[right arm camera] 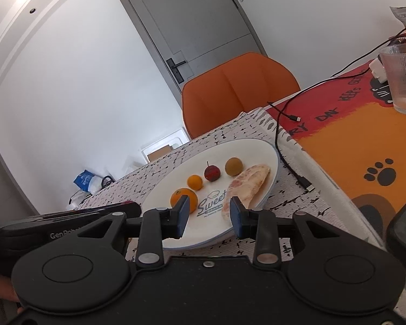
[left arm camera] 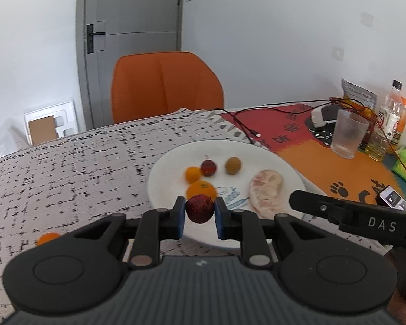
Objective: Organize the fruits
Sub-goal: 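Carry the tangerine with the right gripper while the left gripper carries the plum to the bowl, then open the right gripper over the bowl while the left gripper releases the plum there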
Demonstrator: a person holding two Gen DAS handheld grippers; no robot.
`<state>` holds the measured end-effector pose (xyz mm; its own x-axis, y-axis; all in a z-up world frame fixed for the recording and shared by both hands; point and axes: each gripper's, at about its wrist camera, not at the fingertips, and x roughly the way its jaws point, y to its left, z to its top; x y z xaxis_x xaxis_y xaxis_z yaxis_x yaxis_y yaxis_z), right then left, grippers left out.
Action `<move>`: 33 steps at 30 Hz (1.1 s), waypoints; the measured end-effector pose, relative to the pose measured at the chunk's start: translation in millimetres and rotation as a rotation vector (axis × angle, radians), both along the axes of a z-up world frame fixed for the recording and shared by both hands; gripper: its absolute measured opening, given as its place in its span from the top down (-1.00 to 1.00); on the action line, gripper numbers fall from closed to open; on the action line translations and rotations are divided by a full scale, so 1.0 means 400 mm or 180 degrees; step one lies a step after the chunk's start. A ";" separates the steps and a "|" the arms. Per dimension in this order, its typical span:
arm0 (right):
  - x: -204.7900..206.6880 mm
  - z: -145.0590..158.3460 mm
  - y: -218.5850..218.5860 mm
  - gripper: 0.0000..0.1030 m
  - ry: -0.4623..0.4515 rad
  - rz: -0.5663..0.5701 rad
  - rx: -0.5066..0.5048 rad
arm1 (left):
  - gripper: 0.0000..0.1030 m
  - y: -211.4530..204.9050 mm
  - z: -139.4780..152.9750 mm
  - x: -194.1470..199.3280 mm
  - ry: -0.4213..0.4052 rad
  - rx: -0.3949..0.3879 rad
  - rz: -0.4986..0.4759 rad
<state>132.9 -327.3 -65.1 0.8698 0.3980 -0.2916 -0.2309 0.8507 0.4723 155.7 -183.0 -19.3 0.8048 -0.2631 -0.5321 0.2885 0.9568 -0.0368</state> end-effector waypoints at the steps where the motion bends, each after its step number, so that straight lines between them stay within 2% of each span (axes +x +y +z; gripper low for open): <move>1: -0.002 0.001 -0.004 0.33 -0.0008 -0.0007 0.0007 | 0.59 -0.010 -0.001 0.001 -0.0004 0.0004 -0.0030; 6: -0.004 0.000 -0.021 0.32 0.0009 -0.0068 0.0038 | 0.59 -0.050 0.001 0.003 -0.0009 0.0036 -0.0136; 7: -0.004 0.000 -0.023 0.32 0.0011 -0.0073 0.0040 | 0.52 -0.054 0.001 0.002 -0.0018 0.0059 -0.0130; 14: -0.003 -0.004 -0.025 0.22 0.0019 -0.0080 0.0038 | 0.43 -0.038 -0.003 0.001 0.0019 0.0121 -0.0040; 18: -0.001 -0.004 -0.016 0.15 0.0025 -0.0061 0.0023 | 0.22 -0.014 0.000 -0.003 -0.0009 0.0133 0.0065; 22: 0.002 -0.001 -0.007 0.11 0.0033 -0.0054 -0.0003 | -0.19 0.018 0.009 -0.015 -0.0112 0.0173 0.0190; 30: 0.002 0.010 0.029 -0.10 0.0006 0.0004 -0.0100 | -0.61 0.079 0.024 -0.035 -0.0179 0.0165 0.0402; 33: 0.003 0.013 0.045 -0.20 0.0004 0.0015 -0.0134 | -0.69 0.100 0.030 -0.044 -0.0227 0.0177 0.0461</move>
